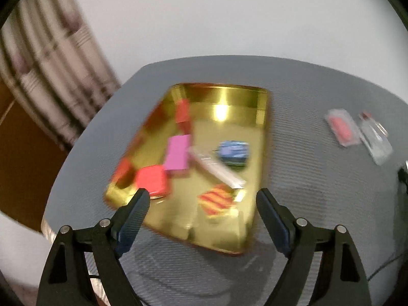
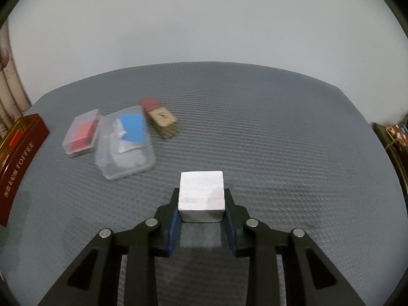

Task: Organize rigid objects
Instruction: 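Lift the white cube with the right tool while the left tool moves toward the clear boxes, then grasp the clear box with red contents with the left tool while the right tool holds the cube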

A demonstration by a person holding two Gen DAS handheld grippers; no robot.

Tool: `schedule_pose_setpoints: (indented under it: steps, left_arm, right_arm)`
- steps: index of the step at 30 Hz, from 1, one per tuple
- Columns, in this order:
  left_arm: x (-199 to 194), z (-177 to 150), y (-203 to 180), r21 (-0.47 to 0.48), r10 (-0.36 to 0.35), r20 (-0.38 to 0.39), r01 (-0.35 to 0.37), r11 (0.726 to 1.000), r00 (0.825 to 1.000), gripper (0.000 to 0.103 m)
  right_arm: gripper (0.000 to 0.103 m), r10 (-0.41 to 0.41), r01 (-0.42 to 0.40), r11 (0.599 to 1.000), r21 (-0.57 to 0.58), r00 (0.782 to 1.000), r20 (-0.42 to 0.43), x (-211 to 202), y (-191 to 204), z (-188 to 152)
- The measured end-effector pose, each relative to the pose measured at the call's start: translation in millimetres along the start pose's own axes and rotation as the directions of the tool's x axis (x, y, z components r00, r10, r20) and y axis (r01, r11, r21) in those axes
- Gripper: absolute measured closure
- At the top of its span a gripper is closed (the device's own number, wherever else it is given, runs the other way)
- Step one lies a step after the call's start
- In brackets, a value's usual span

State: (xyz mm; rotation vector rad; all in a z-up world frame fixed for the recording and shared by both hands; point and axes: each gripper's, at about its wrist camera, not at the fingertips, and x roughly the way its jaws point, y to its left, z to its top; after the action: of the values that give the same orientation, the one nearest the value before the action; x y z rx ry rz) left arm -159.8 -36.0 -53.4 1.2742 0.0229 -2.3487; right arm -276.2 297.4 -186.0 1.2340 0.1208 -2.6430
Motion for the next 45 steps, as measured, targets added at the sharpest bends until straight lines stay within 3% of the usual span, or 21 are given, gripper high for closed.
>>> schedule_pose_setpoints:
  steps: [6,10,20,28,35,44,45]
  left_arm:
    - [2.8,10.3,-60.5,0.095,-0.103,-0.04,0.107,0.99,0.994,0.019]
    - [5.4,30.0,-96.2,0.123,-0.125,-0.04,0.13,0.984,0.991,0.019]
    - [36.3,87.5,-158.7,0.014,-0.174,-0.154,0.178,0.984,0.973,0.019]
    - [72.2,99.2,-184.1,-0.013,-0.143,-0.237,0.144,0.99,0.961,0.019]
    - [72.3,99.5,-189.8,-0.006,-0.161,-0.189,0.163,0.987,0.969,0.019]
    - [89.1,83.3,-203.0,0.026,-0.16,-0.238,0.171,0.985,0.958,0.019]
    - [89.3,82.0,-200.9,0.022,-0.178,-0.228,0.188,0.982,0.957,0.023]
  right_arm:
    - [0.073,-0.01,0.01,0.998,0.056,1.0,0.0,-5.9,-31.7,-7.2]
    - [0.072,-0.051,0.051,0.999,0.019,0.999,-0.008,-4.3,-22.0,-9.0]
    - [0.072,-0.058,0.058,0.998,0.011,0.998,-0.008,-5.7,-15.6,-15.3]
    - [0.072,-0.046,0.046,0.999,0.021,0.999,-0.008,-7.8,-12.6,-21.5]
    - [0.071,-0.031,0.031,0.999,0.03,1.0,-0.007,-10.1,-9.5,-27.3]
    - [0.071,-0.031,0.031,0.999,0.03,0.999,-0.007,-12.1,-20.6,-30.6]
    - [0.071,-0.031,0.031,0.999,0.03,1.0,-0.007,-12.5,-20.4,-31.5]
